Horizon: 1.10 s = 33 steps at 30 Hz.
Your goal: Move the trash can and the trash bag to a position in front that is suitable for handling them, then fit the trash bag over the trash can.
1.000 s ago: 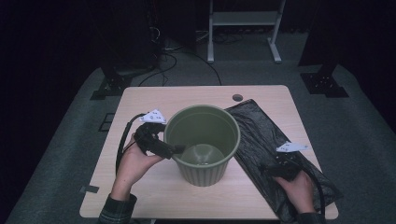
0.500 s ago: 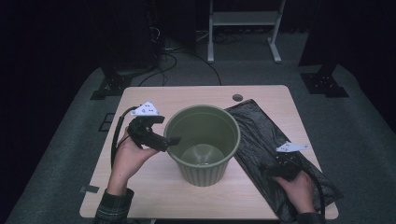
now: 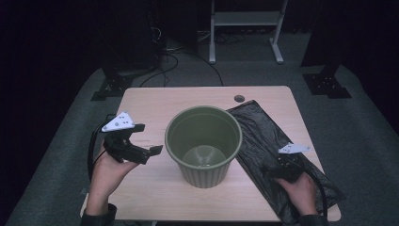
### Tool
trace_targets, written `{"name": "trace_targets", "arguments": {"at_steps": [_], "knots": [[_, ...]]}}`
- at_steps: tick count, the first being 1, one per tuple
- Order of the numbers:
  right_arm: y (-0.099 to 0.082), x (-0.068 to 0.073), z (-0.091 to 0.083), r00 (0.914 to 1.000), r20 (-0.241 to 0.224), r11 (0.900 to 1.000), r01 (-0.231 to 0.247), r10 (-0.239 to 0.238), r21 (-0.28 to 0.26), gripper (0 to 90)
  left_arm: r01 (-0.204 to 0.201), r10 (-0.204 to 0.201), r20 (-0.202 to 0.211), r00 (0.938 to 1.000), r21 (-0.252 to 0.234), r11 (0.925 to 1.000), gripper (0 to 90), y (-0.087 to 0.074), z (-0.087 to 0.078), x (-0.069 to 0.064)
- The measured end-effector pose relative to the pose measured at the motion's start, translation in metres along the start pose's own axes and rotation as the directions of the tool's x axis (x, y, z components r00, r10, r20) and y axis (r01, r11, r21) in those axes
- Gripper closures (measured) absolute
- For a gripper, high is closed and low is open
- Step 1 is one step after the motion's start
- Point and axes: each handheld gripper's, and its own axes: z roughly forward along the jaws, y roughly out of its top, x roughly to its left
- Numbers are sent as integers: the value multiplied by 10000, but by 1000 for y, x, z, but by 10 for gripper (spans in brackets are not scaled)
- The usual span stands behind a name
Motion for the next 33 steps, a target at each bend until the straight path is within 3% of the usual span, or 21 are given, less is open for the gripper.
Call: {"name": "trace_targets", "arguments": {"at_steps": [11, 21, 33], "knots": [[0, 0, 0, 10000, 1, 10000, -3, 3, -2, 102, -114, 118, -218, 9997, 144, 9998, 0, -34, 5, -8], [0, 0, 0, 10000, -1, 10000, -5, 5, -1, 102, -83, 86, -241, 9997, 123, 9999, 0, -55, 12, -6], [0, 0, 0, 10000, -3, 10000, -2, 2, -1, 102, 61, -56, -113, 9999, 467, 9989, 0, -80, 38, -7]]}}
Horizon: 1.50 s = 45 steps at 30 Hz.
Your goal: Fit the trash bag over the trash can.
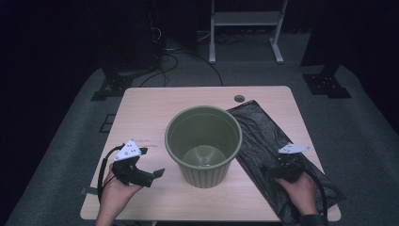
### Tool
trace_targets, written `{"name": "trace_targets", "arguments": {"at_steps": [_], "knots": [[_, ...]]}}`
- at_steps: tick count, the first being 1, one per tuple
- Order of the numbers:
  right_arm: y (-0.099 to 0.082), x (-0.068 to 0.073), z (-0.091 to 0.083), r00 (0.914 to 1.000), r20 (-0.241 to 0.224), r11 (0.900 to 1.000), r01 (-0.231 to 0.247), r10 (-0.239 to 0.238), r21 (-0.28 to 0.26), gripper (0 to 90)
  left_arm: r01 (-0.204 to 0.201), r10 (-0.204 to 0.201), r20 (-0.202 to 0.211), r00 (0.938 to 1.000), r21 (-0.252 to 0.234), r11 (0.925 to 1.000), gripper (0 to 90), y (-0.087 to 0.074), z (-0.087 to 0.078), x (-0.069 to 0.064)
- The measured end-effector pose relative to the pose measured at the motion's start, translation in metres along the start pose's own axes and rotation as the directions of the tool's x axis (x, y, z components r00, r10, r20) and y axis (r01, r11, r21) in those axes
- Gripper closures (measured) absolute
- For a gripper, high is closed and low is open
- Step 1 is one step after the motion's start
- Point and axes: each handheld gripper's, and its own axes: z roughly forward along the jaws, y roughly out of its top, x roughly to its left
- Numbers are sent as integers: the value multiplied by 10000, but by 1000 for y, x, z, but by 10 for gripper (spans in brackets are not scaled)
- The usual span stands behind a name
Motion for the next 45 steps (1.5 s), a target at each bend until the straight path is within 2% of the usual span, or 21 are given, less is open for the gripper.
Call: {"name": "trace_targets", "arguments": {"at_steps": [8, 14, 17, 20, 23, 25, 28, 30, 33, 36, 38, 40, 42, 45], "knots": [[0, 0, 0, 10000, -7, 10000, -8, 8, 0, 101, 221, -224, 118, 9997, 268, 9994, 0, -16, 23, 4], [0, 0, 0, 10000, 12, 10000, -16, 16, -2, 102, 199, -200, 21, 9998, 389, 9990, 0, -29, 43, 8], [0, 0, 0, 10000, 14, 10000, -17, 17, -2, 102, 241, -249, 151, 9996, 559, 9981, 0, -37, 54, 11], [0, 0, 0, 10000, 7, 10000, -13, 13, 0, 101, 190, -200, 153, 9997, 682, 9975, 0, -42, 61, 13], [0, 0, 0, 10000, -11, 10000, 4, -4, -2, 101, -51, 50, 18, 10000, 1073, 9942, 0, -47, 68, 15], [0, 0, 0, 10000, -13, 10000, 3, -3, -7, 116, -35, 42, -55, 10000, 1188, 9929, 0, -50, 70, 17], [0, 1, -1, 10000, -55, 9999, 19, -20, -157, 210, -105, 127, -148, 9998, 1408, 9900, 0, -54, 73, 21], [0, 2, -3, 10000, 17, 9996, -62, 62, -260, 371, -90, 110, -126, 9999, 1449, 9894, 0, -56, 74, 23], [2, 5, -5, 9998, 103, 9996, -170, 172, -204, 559, -130, 152, -129, 9998, 1571, 9875, 0, -58, 76, 25], [4, 10, -6, 10000, -95, 9999, 25, -26, -166, 750, -197, 228, -170, 9996, 1657, 9860, 0, -58, 77, 25], [4, 12, -6, 9999, -139, 9999, 95, -97, -145, 828, -308, 346, -189, 9992, 1750, 9841, 0, -58, 77, 25], [5, 14, -5, 9999, -104, 9999, 39, -41, -119, 885, -308, 344, -176, 9993, 1743, 9842, 0, -58, 78, 25], [5, 17, -5, 9999, -84, 9999, 82, -83, -131, 893, -305, 340, -172, 9993, 1747, 9841, 0, -58, 78, 25], [6, 19, -3, 9991, -401, 9998, -155, 150, -133, 896, -303, 340, -178, 9993, 1753, 9840, 0, -58, 78, 25]]}}
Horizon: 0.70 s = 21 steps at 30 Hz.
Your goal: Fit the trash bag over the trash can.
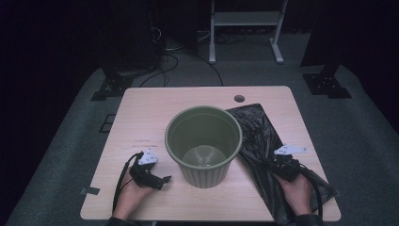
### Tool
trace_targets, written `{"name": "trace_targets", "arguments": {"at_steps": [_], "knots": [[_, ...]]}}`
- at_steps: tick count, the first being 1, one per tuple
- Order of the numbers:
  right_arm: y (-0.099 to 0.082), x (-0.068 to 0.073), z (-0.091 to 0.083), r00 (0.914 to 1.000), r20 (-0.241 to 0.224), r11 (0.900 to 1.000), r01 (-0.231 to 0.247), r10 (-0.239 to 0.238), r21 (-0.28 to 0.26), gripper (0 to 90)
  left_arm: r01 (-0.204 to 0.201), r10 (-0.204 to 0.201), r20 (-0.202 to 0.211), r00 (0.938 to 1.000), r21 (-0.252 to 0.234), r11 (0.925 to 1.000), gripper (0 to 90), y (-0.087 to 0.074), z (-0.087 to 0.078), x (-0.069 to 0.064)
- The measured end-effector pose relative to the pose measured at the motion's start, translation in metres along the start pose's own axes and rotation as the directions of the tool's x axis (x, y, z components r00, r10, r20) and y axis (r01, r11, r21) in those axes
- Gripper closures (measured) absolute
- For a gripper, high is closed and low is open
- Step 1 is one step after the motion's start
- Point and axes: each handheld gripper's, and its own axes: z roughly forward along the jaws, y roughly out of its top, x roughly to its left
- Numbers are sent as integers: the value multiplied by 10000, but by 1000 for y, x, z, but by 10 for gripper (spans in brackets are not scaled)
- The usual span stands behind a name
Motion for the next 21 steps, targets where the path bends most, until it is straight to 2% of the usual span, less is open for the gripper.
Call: {"name": "trace_targets", "arguments": {"at_steps": [8, 9, 12, 14, 16, 18, 19, 21], "knots": [[12, 29, 11, 9968, -599, 9986, 537, -537, -25, 897, 3, -3, -2, 10000, 1, 10000, 0, 0, 0, 0], [14, 37, 15, 9950, -720, 9976, 692, -691, -1, 897, 4, -4, 0, 10000, 1, 10000, 0, 0, 0, 0], [16, 46, 19, 9931, -727, 9957, 927, -919, 80, 870, 1, -1, -3, 10000, 1, 10000, 0, 0, 0, 0], [17, 50, 20, 9925, -829, 9957, 913, -898, 137, 734, 1, -1, -2, 10000, 1, 10000, 0, 0, 0, 0], [18, 50, 17, 9931, -704, 9951, 958, -939, 246, 625, 2, -2, -1, 10000, 0, 10000, 0, 0, 0, 0], [20, 49, 9, 9940, -658, 9961, 883, -876, 77, 581, -3, 3, 1, 10000, 0, 10000, 0, 0, 0, 0], [21, 48, 5, 9945, -641, 9965, 831, -830, -7, 529, 1, -1, -2, 10000, 1, 10000, 0, 0, 0, 0], [23, 43, -2, 9963, -624, 9983, 578, -583, -104, 470, 7, -7, 3, 10000, -5, 10000, 0, 0, 0, 0]]}}
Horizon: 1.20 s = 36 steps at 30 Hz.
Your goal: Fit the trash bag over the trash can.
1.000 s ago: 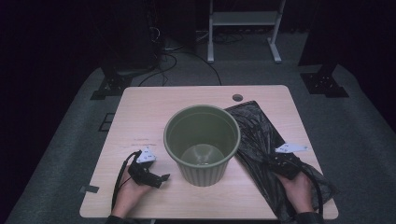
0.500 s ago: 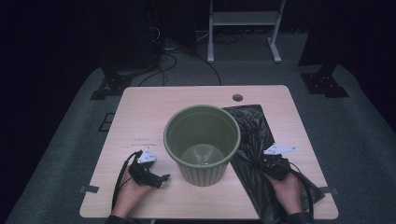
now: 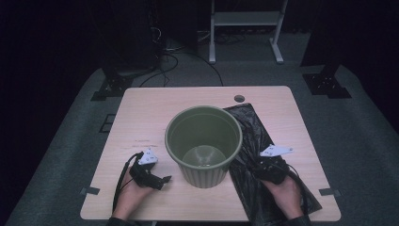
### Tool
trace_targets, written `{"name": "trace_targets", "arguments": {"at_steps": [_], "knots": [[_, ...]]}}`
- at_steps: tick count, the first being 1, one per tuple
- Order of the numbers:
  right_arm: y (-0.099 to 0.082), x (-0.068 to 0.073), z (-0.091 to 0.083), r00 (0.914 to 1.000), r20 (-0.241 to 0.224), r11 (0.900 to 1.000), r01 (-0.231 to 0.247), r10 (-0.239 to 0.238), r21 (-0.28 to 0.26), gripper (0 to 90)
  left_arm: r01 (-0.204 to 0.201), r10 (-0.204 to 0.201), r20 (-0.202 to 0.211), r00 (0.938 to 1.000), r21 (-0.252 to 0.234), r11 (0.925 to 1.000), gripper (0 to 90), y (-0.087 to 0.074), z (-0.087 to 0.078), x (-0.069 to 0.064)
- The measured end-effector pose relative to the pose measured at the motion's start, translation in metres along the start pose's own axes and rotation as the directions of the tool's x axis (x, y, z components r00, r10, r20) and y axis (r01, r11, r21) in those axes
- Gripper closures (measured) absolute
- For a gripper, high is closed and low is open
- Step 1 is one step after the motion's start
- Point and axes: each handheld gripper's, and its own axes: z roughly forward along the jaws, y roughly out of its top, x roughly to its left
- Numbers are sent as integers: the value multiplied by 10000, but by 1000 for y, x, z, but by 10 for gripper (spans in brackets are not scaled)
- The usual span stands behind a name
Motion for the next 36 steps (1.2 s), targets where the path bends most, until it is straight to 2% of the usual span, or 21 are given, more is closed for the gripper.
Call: {"name": "trace_targets", "arguments": {"at_steps": [2, 5, 9, 14, 17, 19, 23, 27, 30, 33, 36], "knots": [[0, -6, -4, 9999, 121, 10000, -77, 78, -33, 407, -1, 1, 0, 10000, 2, 10000, 0, 0, 0, 0], [0, -20, -8, 9980, 598, 9994, -209, 192, 284, 352, 6, -6, -1, 10000, -3, 10000, 0, 0, 0, 0], [-1, -41, -14, 9936, 958, 9976, -625, 594, 304, 319, -3, 3, 0, 10000, 5, 10000, 0, 0, 0, 0], [-6, -65, -19, 9840, 1448, 9937, -1087, 1038, 261, 300, 2, -2, 3, 10000, -2, 10000, 0, 0, 0, 0], [-10, -76, -18, 9785, 1665, 9911, -1292, 1219, 334, 294, -5, 5, 2, 10000, 4, 10000, 0, 0, 0, 0], [-13, -83, -16, 9752, 1643, 9866, -1572, 1483, 427, 295, -5, 5, 2, 10000, 3, 10000, 0, 0, 0, 0], [-17, -89, -11, 9721, 1560, 9801, -1871, 1749, 667, 296, 0, 0, 0, 10000, 3, 10000, 0, 0, 0, 0], [-19, -90, -8, 9735, 1268, 9769, -2007, 1905, 730, 317, 0, 0, 0, 10000, 1, 10000, 0, 0, 0, 0], [-19, -89, -8, 9760, 1165, 9787, -1930, 1841, 703, 412, -1, 1, 0, 10000, 2, 10000, 0, 0, 0, 0], [-18, -85, -7, 9801, 1230, 9835, -1653, 1556, 732, 501, 8, -8, 0, 10000, -4, 10000, 0, 0, 0, 0], [-17, -82, -6, 9841, 1114, 9865, -1470, 1384, 727, 560, -1, 1, -1, 10000, 2, 10000, 0, 0, 0, 0]]}}
